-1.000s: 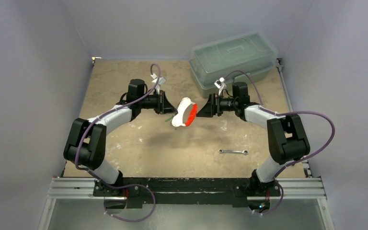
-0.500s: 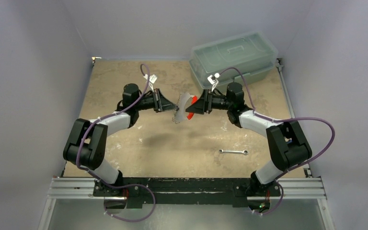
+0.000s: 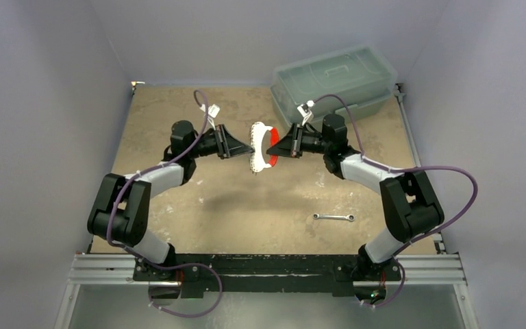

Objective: Remove the keys from the keyring

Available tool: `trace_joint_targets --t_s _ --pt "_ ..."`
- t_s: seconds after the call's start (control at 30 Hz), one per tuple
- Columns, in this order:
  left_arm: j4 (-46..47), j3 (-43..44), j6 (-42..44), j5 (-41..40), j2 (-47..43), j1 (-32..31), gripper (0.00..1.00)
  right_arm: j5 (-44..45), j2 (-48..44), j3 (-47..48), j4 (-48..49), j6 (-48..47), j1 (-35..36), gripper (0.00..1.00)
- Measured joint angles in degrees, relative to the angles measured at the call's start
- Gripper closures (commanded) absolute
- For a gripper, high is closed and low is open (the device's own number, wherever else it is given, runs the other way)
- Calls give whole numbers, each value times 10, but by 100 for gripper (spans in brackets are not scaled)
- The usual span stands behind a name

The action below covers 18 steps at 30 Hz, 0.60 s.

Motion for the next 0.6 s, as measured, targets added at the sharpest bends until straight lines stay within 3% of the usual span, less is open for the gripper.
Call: trace_joint_targets --t_s 0.13,0.27,0.4,0.43,0.6 --pt "-279 123 231 8 -4 4 43 -2 1 37 -81 -69 0 100" --pt "-502 208 471 21 -35 38 21 12 3 146 -263 -265 0 100" --pt "-668 271 655 30 -48 89 19 22 11 248 -420 -454 0 100" --pt "-697 284 690 29 -48 94 13 23 13 264 -459 -495 0 100" --pt "-792 328 812 46 -46 92 12 16 35 299 -621 -654 7 100"
